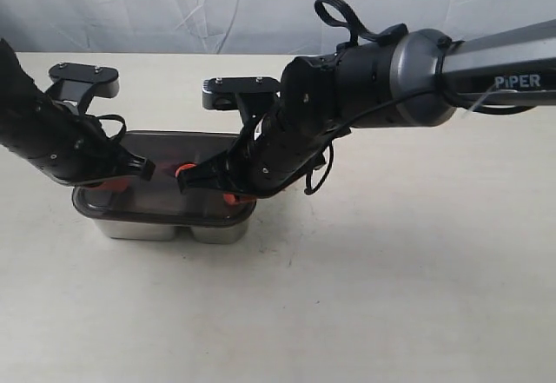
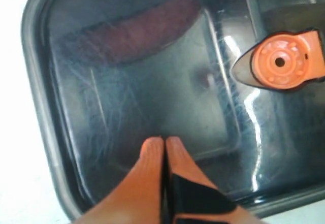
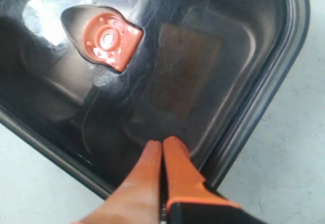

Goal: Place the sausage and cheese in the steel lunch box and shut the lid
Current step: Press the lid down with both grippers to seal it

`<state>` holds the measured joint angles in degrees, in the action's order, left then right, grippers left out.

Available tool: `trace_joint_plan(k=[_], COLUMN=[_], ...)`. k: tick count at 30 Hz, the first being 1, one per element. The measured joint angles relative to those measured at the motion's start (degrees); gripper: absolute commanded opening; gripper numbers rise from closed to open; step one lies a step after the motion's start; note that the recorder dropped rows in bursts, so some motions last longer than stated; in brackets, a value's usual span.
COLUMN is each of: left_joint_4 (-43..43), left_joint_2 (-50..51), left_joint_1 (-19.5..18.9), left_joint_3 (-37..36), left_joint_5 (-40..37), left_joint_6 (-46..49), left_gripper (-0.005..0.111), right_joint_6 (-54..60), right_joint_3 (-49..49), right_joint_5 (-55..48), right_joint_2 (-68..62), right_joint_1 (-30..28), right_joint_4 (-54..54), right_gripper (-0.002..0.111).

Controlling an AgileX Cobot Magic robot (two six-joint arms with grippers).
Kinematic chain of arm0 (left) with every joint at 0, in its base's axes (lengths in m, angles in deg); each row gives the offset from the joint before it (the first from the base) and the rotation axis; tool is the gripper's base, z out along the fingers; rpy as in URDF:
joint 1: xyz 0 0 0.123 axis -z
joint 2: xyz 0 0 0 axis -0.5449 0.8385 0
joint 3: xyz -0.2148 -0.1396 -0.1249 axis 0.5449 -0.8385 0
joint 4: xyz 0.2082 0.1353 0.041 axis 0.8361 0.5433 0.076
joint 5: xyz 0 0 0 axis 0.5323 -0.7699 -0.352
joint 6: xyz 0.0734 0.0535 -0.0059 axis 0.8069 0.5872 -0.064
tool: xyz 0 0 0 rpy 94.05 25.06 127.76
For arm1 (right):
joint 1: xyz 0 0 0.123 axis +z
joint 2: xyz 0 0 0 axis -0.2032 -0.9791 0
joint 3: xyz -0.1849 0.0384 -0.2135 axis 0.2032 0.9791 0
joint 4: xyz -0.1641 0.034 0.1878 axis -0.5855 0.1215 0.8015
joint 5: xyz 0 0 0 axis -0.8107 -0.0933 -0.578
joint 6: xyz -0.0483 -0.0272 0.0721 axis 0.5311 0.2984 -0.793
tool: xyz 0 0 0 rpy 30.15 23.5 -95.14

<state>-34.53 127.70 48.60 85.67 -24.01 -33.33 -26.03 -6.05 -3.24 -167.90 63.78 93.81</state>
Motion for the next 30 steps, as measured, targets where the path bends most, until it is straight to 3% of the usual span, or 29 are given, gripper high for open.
trace_joint_plan(k=[10,30], left_joint_4=[5.76,9.46], left_joint_2=[2.80,4.25], left_joint_1=[0.00,0.00], left_joint_3=[2.11,5.48], left_joint_5=[-4.53,-1.06], left_joint_6=[-6.71,-7.08], left_gripper=[0.000,0.000], right_joint_6=[0.00,0.00], right_joint_3=[-0.02,-0.02], right_joint_5=[0.12,0.72], right_joint_2=[-0.12,-0.12], right_joint_1=[0.00,0.00], right_joint_4=[0.28,0.27], right_gripper=[-0.001,-0.001])
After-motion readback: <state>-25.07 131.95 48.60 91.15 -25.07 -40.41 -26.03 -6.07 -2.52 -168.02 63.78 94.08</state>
